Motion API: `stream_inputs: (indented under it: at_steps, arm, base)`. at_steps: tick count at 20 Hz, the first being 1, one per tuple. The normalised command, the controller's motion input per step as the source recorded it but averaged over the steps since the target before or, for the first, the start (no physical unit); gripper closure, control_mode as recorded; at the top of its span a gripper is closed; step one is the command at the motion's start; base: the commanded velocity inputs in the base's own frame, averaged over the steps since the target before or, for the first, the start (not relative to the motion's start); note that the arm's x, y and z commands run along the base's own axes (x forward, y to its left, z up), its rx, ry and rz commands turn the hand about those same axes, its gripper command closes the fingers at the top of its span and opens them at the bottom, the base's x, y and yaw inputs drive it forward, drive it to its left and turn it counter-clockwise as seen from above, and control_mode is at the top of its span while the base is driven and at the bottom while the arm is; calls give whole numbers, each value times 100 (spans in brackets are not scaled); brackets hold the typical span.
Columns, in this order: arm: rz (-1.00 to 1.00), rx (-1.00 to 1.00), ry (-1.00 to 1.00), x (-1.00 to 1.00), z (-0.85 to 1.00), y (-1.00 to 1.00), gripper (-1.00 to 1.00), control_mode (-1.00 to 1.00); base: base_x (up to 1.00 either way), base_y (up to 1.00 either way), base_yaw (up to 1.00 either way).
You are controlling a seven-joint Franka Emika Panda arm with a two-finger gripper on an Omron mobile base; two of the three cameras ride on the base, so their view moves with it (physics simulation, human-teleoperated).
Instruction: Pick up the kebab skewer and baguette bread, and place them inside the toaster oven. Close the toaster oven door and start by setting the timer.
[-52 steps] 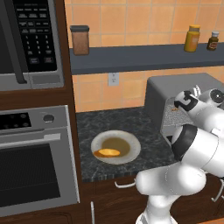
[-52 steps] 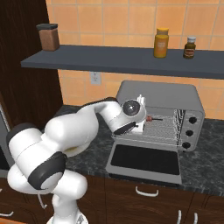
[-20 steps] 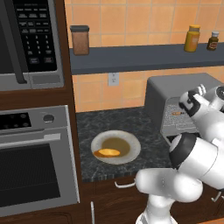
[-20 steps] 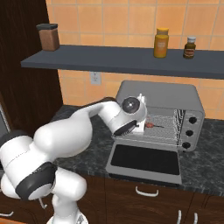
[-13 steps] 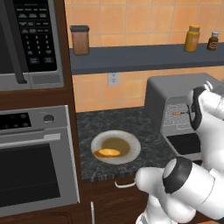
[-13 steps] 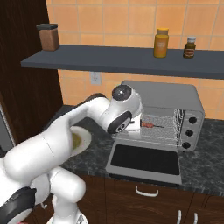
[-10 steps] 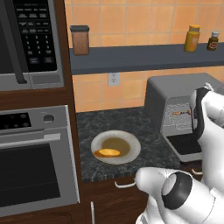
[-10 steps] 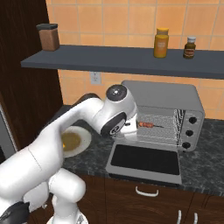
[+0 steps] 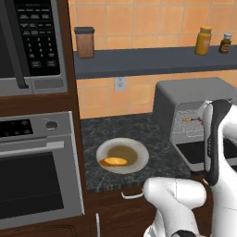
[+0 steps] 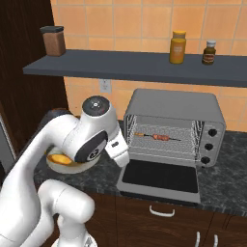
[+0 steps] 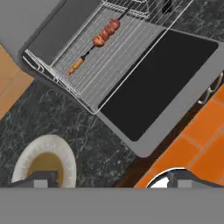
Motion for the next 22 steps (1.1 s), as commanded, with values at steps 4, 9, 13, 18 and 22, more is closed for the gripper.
stream_inputs:
  at_steps: [4,9,13,18,22]
  arm:
    - [34,-18,14,-51,18,83,-100,-100]
    - [38,-19,13,-40,0,79,-100,-100]
    - [41,-16,6,0,-5,61,-100,-100]
    - [49,0,14,12,-3,44,-100,-100]
    - [49,0,12,36,-13,43,-100,-100]
  base:
    - [0,0,0]
    - [0,0,0]
    - [0,0,0]
    - [0,0,0]
    - [0,0,0]
